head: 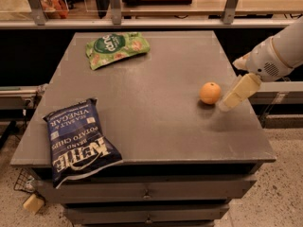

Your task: Move orange near green rice chip bag

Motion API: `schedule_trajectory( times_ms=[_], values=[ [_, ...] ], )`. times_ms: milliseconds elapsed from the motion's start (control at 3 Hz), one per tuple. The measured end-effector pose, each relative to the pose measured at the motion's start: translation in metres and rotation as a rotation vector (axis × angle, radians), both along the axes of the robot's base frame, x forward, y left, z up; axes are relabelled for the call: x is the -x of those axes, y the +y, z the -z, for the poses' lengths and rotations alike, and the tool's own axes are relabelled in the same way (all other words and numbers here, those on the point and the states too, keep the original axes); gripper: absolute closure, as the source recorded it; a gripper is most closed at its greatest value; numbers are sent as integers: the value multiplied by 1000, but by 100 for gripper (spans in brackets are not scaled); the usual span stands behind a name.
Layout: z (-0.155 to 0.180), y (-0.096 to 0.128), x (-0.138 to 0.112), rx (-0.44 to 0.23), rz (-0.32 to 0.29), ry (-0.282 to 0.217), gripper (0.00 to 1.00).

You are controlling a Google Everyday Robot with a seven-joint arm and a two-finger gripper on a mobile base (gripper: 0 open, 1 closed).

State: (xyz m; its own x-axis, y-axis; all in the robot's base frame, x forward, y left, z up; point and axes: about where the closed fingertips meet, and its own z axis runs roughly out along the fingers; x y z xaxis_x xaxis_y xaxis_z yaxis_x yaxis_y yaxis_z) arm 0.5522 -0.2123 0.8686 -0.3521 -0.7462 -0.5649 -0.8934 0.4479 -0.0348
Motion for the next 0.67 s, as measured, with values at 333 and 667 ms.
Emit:
schedule_trajectory(
  times_ms=[333,667],
  values=[
    [17,22,9,-45,-6,38,0],
    [21,38,8,-66,-16,44,0]
  ],
)
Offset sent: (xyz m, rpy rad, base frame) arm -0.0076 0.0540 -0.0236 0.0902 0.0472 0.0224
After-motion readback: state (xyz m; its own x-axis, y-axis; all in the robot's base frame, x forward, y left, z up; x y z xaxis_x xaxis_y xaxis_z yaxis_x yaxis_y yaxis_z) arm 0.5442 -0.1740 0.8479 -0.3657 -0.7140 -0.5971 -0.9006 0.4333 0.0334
